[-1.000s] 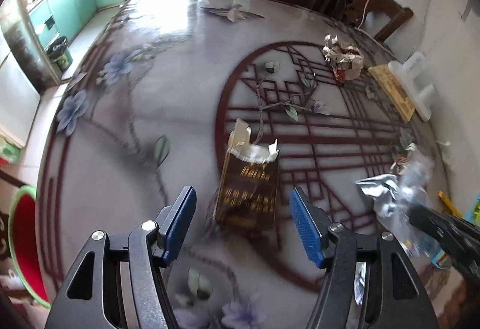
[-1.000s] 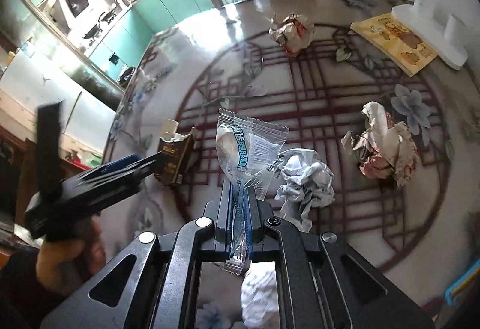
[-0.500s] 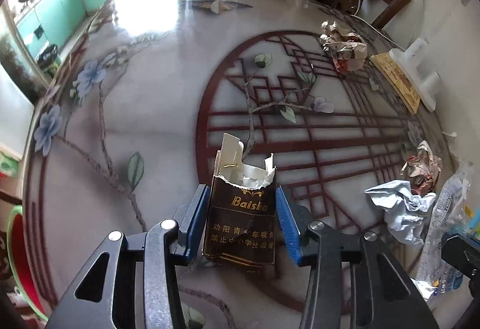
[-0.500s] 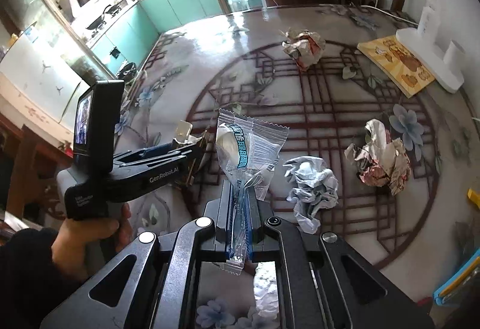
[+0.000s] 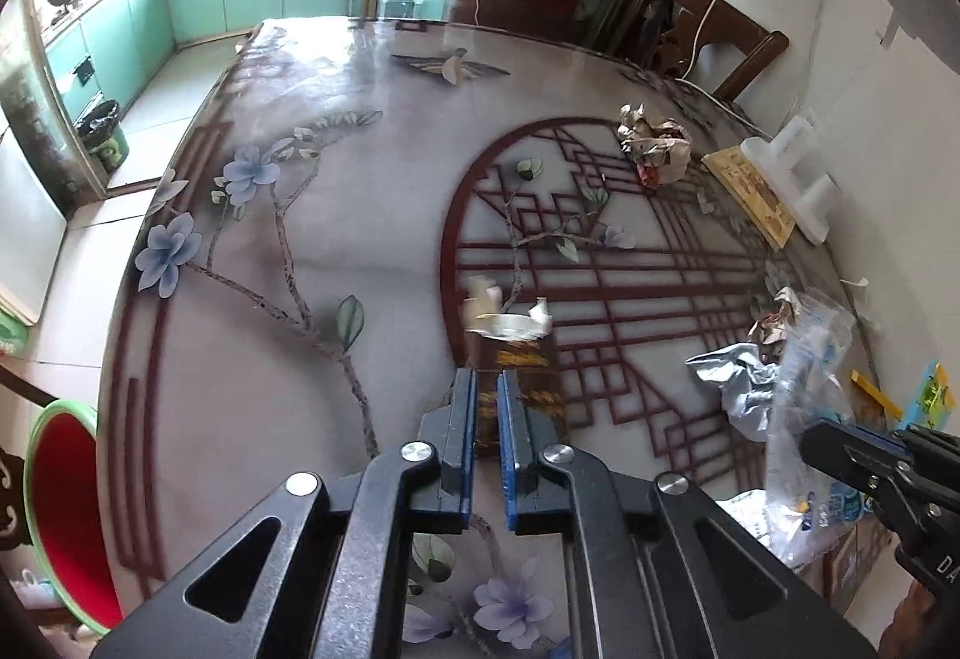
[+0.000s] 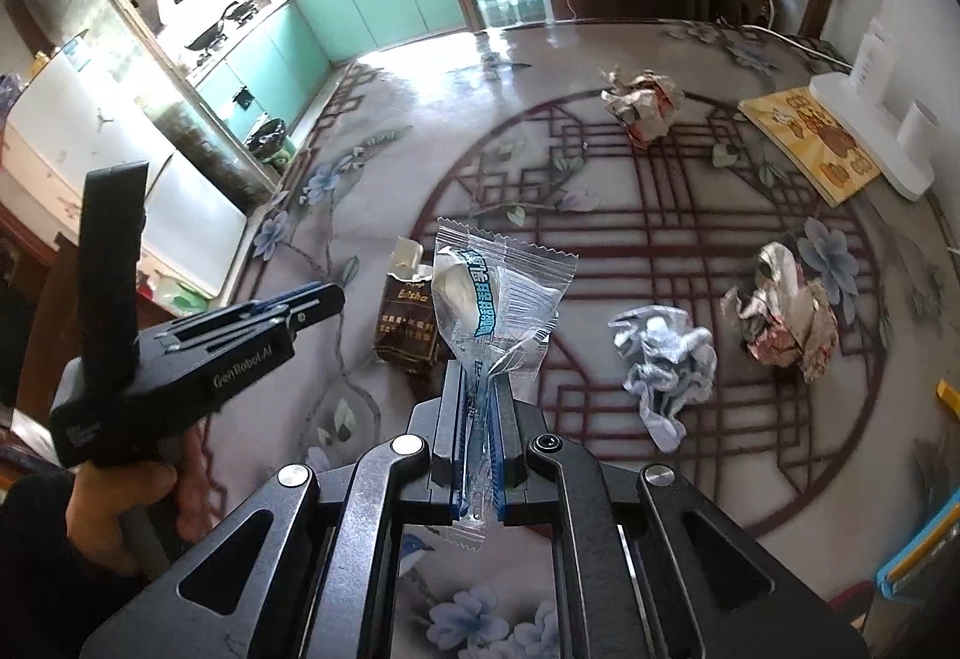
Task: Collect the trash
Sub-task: 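Carry the cigarette box and plastic packet over the red bucket with both tools, then open both tools to drop the box and packet into the red bucket, then move both open tools back over the table toward the crumpled trash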
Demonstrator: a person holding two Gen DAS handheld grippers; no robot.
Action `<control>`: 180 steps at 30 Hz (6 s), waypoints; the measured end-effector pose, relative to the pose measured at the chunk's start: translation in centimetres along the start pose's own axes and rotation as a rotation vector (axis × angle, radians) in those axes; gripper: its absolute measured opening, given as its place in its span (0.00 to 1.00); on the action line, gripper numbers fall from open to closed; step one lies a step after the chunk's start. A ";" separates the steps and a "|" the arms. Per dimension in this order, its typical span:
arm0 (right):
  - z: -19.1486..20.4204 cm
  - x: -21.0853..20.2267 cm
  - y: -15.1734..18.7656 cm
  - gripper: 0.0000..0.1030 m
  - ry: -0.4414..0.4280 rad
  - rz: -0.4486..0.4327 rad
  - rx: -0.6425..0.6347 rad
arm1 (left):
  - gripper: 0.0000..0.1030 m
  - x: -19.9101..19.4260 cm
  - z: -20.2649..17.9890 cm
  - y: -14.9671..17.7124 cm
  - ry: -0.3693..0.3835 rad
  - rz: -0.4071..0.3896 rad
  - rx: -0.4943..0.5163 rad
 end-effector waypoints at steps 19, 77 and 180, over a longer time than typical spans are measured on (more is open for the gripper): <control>-2.1 0.6 0.7 0.06 -0.024 0.027 0.060 | 0.42 7.5 -2.0 0.7 -0.041 0.125 0.020; 23.5 5.0 3.9 0.06 -0.168 0.051 -0.306 | 0.42 -18.4 22.0 12.3 -0.301 -0.164 -0.314; 24.5 3.4 6.5 0.64 -0.270 0.003 -0.278 | 0.60 -18.4 25.9 14.2 -0.313 -0.131 -0.356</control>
Point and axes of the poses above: each gripper's, at about its wrist camera, not at the fingertips, and x roughly the way its jaws point, z to its left, y to its underside, the point moved 7 cm from there along x, roughly the way its jaws point, and after that the axes turned 3 degrees about x, right-handed, at the moved point
